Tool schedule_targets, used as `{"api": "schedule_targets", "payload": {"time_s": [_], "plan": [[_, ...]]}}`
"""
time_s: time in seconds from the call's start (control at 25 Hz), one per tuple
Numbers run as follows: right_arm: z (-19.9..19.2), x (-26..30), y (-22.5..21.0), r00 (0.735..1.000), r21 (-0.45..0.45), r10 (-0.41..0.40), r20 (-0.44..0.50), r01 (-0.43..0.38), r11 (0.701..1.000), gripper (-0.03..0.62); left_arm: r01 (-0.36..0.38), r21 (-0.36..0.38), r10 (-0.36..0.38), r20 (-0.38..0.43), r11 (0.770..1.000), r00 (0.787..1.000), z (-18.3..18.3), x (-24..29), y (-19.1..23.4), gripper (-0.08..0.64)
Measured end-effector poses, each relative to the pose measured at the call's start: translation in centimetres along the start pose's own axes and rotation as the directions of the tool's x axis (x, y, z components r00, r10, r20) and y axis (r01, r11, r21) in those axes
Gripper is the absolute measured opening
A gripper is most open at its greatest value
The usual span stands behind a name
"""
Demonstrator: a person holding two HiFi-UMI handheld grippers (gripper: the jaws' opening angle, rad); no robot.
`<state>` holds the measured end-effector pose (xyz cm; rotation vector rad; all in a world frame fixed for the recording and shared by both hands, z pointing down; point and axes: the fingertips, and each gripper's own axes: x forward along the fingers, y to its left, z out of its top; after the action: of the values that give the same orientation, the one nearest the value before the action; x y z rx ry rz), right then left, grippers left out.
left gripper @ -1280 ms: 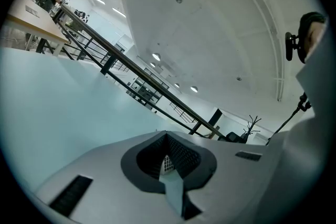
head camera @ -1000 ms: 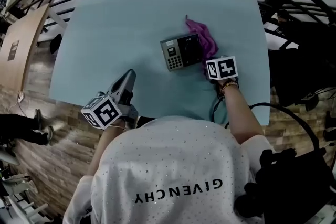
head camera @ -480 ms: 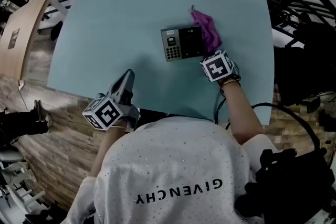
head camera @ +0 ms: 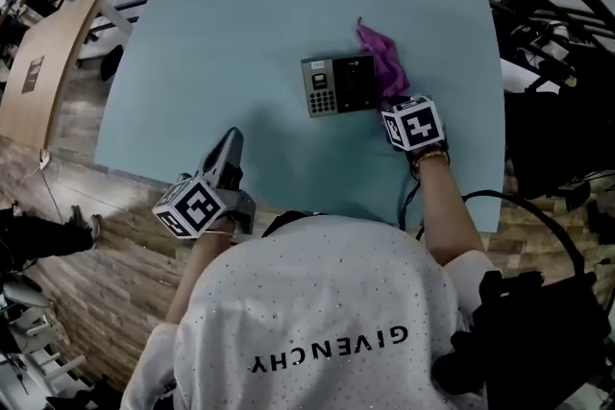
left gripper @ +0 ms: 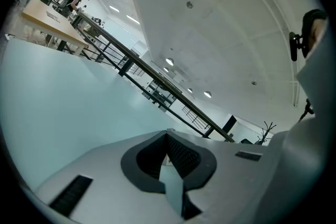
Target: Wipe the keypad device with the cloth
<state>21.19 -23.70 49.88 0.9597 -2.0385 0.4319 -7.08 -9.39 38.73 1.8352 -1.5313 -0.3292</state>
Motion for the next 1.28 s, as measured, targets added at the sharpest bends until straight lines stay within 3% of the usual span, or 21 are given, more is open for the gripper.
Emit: {"api": "schedule_targets", "payload": {"time_s": [0.12,0.28,0.4,0.52,0.68,0.92,1.28], "plan": [[3.4,-3.1,0.2,0.975,0.103,0.034,0.221,-0.058,0.993,0.028,0.006,0.015,-0.007,0.048,1.000,0.999,1.8,0.0,-0.7,0.000],[7.7,-9.4,0.3,0.880,0.172,0.009,0.474,-0.103,0.980,0.026,0.055,0.089,-0.061,0.071,0.995,0.996,3.5,-0.7,-2.6,0.000],[9.2,-13.8,1.3,0.822,0.163,-0.015,0.570,-0.095,0.982,0.026,0.118,0.150,-0.129,0.063,0.982,0.990,4.2,-1.4,-4.8,0.000],[9.8,-17.4,2.9,0.786,0.159,-0.037,0.617,-0.079,0.984,0.026,0.188,0.243,-0.199,0.021,0.952,0.980,4.7,-2.4,-7.1,0.000],[9.1,-21.0,5.6,0.776,0.154,-0.070,0.627,-0.036,0.987,0.026,0.247,0.298,-0.253,-0.019,0.922,0.967,4.6,-5.0,-8.6,0.000],[6.3,-24.4,9.2,0.766,0.187,-0.107,0.634,-0.018,0.982,0.025,0.280,0.277,-0.280,-0.038,0.919,0.959,3.9,-8.2,-8.2,0.000],[-0.1,-27.0,12.5,0.805,0.244,-0.165,0.570,0.026,0.969,0.025,0.320,0.254,-0.308,-0.087,0.913,0.947,0.6,-12.2,-8.7,0.000]]}}
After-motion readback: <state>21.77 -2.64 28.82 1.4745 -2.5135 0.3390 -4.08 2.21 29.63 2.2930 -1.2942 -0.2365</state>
